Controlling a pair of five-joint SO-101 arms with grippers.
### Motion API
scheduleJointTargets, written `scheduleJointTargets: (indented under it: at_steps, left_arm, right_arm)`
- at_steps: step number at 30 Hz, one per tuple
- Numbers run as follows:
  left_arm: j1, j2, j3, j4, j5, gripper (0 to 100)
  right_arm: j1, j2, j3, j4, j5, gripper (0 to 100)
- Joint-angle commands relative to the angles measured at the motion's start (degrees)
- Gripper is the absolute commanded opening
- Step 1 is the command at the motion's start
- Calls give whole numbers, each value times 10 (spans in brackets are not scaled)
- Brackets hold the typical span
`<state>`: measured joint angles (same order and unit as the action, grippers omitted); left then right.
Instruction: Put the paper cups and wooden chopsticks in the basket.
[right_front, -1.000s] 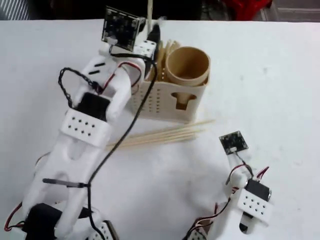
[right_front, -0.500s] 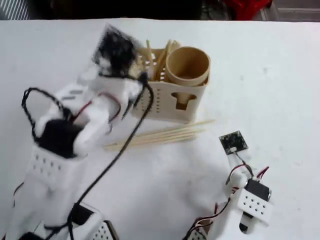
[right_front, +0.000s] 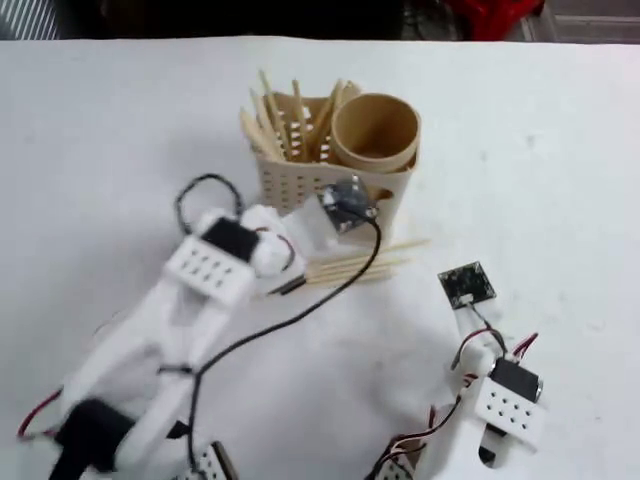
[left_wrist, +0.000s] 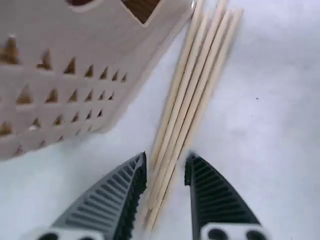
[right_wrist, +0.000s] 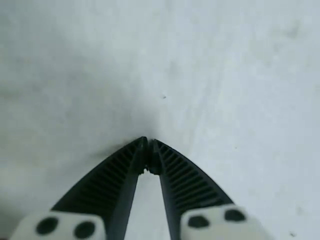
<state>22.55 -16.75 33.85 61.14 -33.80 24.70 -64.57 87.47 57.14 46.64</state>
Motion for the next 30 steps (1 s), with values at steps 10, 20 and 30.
scheduleJointTargets:
  at_steps: [10, 20, 30]
  left_arm:
    - [42, 219, -30, -100, -36, 142]
    - [42, 317, -137, -24, -35, 142]
    - [64, 295, -105, 30, -37, 80]
  right_arm:
    - [-12, 3, 0, -10, -4, 18]
    - [-12, 3, 0, -10, -4, 18]
    - [-12, 3, 0, -10, -4, 18]
